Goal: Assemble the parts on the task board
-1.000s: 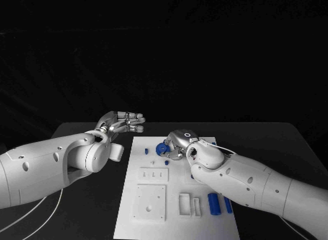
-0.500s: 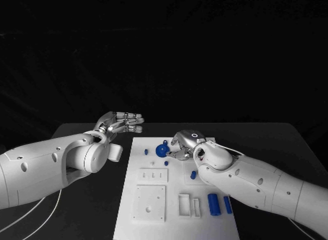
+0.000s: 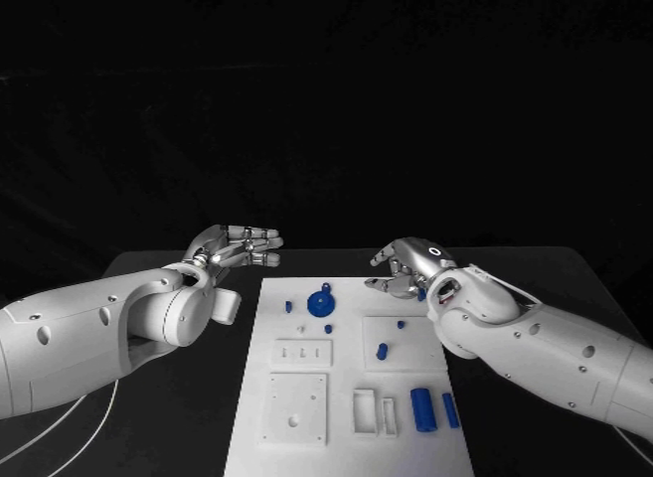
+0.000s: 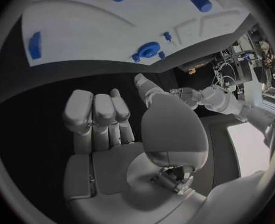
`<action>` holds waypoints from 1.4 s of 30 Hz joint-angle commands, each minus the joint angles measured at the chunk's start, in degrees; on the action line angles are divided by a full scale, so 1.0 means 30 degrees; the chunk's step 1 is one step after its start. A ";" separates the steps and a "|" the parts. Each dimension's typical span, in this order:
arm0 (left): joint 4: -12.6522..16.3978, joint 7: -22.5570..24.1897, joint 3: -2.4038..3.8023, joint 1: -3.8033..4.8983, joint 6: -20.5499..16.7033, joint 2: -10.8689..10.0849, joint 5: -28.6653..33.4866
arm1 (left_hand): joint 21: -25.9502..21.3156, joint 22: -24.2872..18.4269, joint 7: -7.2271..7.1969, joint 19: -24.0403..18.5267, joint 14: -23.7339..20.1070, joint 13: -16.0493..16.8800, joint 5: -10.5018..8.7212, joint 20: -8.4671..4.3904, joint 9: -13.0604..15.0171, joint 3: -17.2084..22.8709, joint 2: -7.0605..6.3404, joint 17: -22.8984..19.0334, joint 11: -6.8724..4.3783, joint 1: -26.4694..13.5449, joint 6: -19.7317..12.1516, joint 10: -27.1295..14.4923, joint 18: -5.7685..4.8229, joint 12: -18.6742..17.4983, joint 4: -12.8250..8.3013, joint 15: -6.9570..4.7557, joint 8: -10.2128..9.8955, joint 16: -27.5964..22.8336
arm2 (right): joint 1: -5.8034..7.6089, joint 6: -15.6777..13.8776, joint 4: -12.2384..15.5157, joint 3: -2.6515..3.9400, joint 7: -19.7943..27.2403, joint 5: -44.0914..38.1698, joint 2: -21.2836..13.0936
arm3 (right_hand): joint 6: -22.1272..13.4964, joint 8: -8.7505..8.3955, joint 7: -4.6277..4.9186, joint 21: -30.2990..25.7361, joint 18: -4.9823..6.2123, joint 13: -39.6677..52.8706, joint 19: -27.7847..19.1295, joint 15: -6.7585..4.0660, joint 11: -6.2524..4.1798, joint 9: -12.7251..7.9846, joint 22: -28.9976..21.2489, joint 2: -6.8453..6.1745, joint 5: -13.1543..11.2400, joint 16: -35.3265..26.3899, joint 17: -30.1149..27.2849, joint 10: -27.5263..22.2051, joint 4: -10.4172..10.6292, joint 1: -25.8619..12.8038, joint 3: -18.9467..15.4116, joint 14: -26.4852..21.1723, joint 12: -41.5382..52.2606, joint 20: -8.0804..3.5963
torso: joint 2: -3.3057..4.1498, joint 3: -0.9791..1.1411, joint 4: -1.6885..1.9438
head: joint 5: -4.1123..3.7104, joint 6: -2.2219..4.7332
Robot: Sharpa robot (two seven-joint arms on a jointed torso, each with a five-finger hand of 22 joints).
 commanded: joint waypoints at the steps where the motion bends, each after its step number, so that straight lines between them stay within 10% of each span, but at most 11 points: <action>1: 0.0023 0.0424 0.0013 0.0021 0.0616 -0.0055 0.0038 | -0.0127 -0.0028 -0.0054 0.0122 0.0047 0.0013 -0.0055 0.0016 0.0029 -0.0106 0.0010 -0.0003 -0.0044 0.0000 -0.0072 0.0127 -0.0083 0.0048 -0.0005 0.0006 0.0027 0.0120 | -0.0015 0.0456 -0.0056 0.0261 0.3832 0.3243 -0.0903 | -0.0065 -0.0031 0.0136 -0.0055 -0.0080 -0.0027 0.0335 0.0079 0.0073 -0.0027 0.2509 0.0186 0.0713 -0.0049 0.0039 -0.0105 -0.0981 0.0557 -0.0243 -0.0058 -0.0056 0.0099 | -0.0092 0.0105 -0.0255 | 0.0044 0.0026; 11: -0.0062 0.0729 -0.0014 0.0002 0.1244 -0.0152 0.0032 | -0.0122 -0.0038 -0.0086 0.0101 0.0046 0.0017 0.0007 -0.0021 0.0029 -0.0043 0.0035 -0.0006 -0.0146 0.0026 0.0021 0.0483 -0.0122 0.0050 -0.0098 -0.0026 0.0022 0.0105 | -0.0089 0.2149 -0.1691 0.0799 0.6867 0.6045 -0.2540 | -0.0542 -0.0030 0.0131 -0.1277 -0.0151 -0.0478 -0.0053 0.0014 0.0056 -0.0026 0.2274 0.1010 0.2764 -0.0866 -0.0292 -0.0719 -0.2946 0.1669 -0.3171 -0.0367 -0.0683 0.0009 | -0.0196 0.0391 -0.0528 | -0.0115 0.0058; 20: -0.0167 0.0832 -0.0060 -0.0069 0.1494 -0.0153 0.0029 | -0.0122 -0.0042 -0.0076 0.0083 0.0024 0.0016 -0.0013 -0.0020 0.0026 -0.0036 0.0010 -0.0011 -0.0131 0.0003 -0.0013 0.0444 -0.0137 0.0042 -0.0123 -0.0014 0.0011 0.0087 | -0.0253 0.3668 -0.2838 0.0881 0.7185 0.6281 -0.2607 | -0.0614 -0.0035 0.0104 -0.1238 -0.0149 -0.0459 0.0025 0.0001 -0.0016 -0.0030 0.2308 0.1254 0.3332 -0.0791 -0.0141 -0.0696 -0.3674 0.1719 -0.3258 -0.0296 -0.0609 -0.0003 | -0.0230 0.0633 -0.0633 | -0.0306 0.0058; 34: -0.0401 0.0914 -0.0075 -0.0208 0.1803 -0.0044 0.0024 | -0.0141 -0.0074 -0.0047 0.0075 -0.0005 0.0017 -0.0035 0.0008 0.0027 -0.0078 -0.0003 -0.0013 -0.0071 -0.0018 -0.0092 0.0248 -0.0122 0.0043 -0.0183 0.0017 0.0015 0.0042 | -0.0581 0.4416 -0.4582 0.0884 0.7356 0.5430 -0.1611 | -0.1828 -0.0066 0.0072 -0.2212 -0.0072 -0.0739 -0.0264 0.0030 -0.0052 -0.0060 0.2136 0.1399 0.3214 -0.1189 -0.0371 -0.1264 -0.4201 0.1951 -0.3895 -0.0591 -0.0910 0.0048 | -0.0198 0.0835 -0.0491 | -0.0645 -0.0128; 42: -0.0481 0.0918 -0.0076 -0.0228 0.1844 0.0052 0.0013 | -0.0141 -0.0074 -0.0047 0.0075 -0.0005 0.0017 -0.0035 0.0008 0.0027 -0.0078 -0.0003 -0.0013 -0.0071 -0.0018 -0.0092 0.0248 -0.0122 0.0043 -0.0183 0.0017 0.0015 0.0042 | -0.0626 0.4076 -0.4951 0.0884 0.7298 0.5467 -0.1207 | -0.1406 -0.0046 0.0040 -0.1904 -0.0094 -0.0649 -0.0142 -0.0016 -0.0080 -0.0042 0.2199 0.1493 0.3107 -0.0960 -0.0199 -0.1083 -0.4117 0.1750 -0.3964 -0.0485 -0.0700 -0.0005 | -0.0205 0.0792 -0.0456 | -0.0742 -0.0179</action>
